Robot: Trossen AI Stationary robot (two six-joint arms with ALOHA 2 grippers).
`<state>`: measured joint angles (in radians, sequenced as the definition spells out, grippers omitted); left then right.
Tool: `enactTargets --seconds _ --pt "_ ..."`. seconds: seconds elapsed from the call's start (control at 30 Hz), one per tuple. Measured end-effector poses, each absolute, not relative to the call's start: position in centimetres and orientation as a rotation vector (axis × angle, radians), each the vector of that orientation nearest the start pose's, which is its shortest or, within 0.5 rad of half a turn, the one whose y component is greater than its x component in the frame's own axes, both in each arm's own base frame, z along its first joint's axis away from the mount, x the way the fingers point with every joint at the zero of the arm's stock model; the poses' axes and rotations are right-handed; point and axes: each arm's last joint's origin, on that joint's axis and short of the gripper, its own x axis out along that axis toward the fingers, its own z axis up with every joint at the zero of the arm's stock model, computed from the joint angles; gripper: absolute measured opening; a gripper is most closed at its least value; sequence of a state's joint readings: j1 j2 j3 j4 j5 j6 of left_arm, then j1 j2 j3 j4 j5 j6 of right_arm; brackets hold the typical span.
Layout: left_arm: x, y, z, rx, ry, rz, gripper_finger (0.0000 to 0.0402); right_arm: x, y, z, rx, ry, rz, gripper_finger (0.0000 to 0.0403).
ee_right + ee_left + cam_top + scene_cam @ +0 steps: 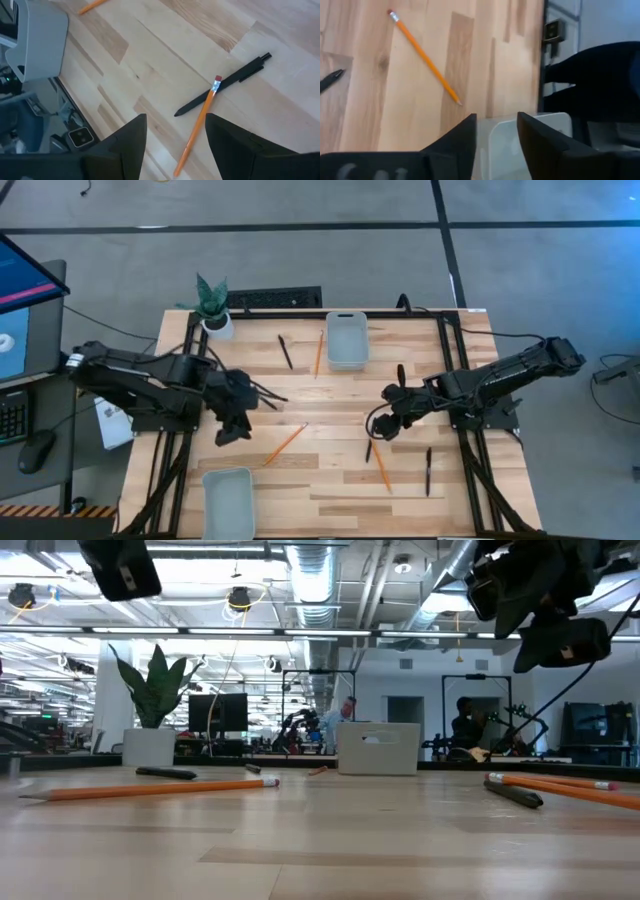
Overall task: Sort pens & pencils
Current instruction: Move the bottom gray bin to the top left of the table
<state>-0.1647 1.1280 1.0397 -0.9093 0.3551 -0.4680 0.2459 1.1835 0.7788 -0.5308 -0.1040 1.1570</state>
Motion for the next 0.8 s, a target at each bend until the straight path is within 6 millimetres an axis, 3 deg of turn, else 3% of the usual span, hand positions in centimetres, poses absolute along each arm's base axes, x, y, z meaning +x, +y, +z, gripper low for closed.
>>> enactTargets --seconds 0.27,0.57,0.8 --pt "21.7 -5.7 28.3 -0.56 1.221 -0.196 0.0185 21.9 5.8 22.9 0.943 1.009 -0.225 0.0222" --pt "21.1 -7.5 27.9 -0.564 1.302 -0.245 0.0188 21.9 5.8 22.9 0.906 1.01 -0.204 0.0221" --pt "20.2 -8.6 27.6 -0.508 1.346 -0.149 0.0188 21.9 5.8 22.9 0.903 1.008 -0.207 0.0221"
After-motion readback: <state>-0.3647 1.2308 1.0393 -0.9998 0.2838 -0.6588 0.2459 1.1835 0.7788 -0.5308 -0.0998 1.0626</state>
